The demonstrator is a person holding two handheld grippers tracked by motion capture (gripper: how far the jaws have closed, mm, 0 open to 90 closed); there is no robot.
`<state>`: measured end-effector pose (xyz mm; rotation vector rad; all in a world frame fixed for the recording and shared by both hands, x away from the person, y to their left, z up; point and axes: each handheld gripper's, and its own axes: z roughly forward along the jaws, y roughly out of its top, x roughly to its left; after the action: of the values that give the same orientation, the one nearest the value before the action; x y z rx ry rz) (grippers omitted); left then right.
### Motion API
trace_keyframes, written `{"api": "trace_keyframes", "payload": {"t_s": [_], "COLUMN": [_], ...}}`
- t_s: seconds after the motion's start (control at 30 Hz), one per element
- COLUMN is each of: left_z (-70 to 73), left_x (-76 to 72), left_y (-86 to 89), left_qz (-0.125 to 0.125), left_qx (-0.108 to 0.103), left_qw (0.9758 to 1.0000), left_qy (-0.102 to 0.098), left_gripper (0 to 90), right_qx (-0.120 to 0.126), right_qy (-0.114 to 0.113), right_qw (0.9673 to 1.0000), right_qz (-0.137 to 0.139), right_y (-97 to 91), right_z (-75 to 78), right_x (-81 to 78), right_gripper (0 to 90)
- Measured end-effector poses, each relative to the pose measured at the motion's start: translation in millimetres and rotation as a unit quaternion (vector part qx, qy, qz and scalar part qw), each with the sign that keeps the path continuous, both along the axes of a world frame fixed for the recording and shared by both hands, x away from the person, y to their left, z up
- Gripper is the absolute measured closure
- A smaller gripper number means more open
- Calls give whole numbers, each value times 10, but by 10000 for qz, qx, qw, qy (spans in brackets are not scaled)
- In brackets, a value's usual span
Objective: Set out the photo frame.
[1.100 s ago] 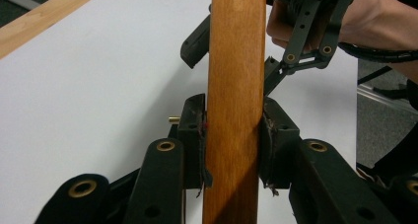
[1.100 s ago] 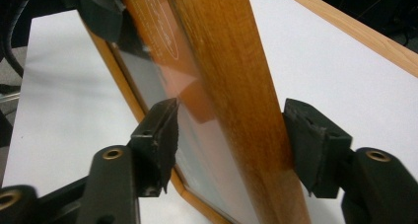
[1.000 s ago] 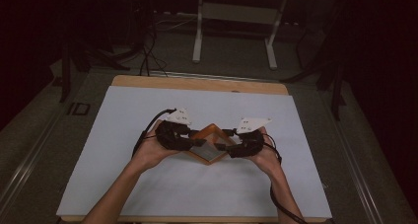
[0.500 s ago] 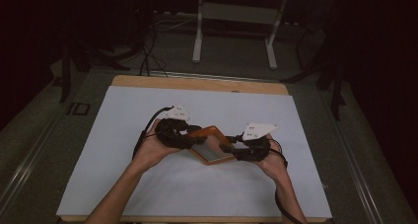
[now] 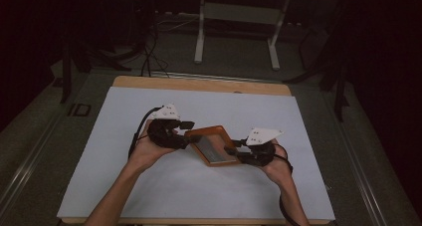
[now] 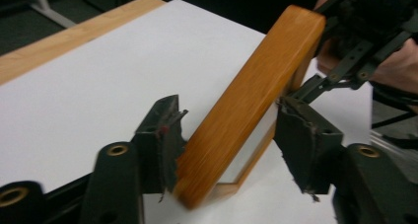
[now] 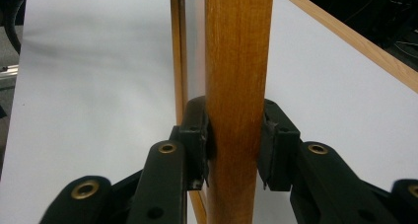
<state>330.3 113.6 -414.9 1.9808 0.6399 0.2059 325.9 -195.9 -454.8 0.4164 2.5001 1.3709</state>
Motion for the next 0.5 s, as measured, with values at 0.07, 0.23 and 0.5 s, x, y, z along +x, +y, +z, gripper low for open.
{"api": "trace_keyframes", "payload": {"t_s": [0.07, 0.23, 0.5], "left_z": [-22, -100, -232], "left_x": [-1, 29, 30], "left_y": [14, 35, -1], "left_qz": [62, 126, 111], "left_qx": [16, -29, 1], "left_qw": [10000, 9999, 9999], "left_qy": [-1, 60, 63], "left_gripper": [405, 361, 328], "right_qx": [30, 30, 65], "right_qy": [-22, -15, 24], "right_qw": [10000, 10000, 9999], "right_qz": [-14, -25, -81], "right_y": [-13, -33, -58], "right_z": [-12, -21, -37], "right_x": [-1, -9, -7], "right_gripper": [681, 681, 681]}}
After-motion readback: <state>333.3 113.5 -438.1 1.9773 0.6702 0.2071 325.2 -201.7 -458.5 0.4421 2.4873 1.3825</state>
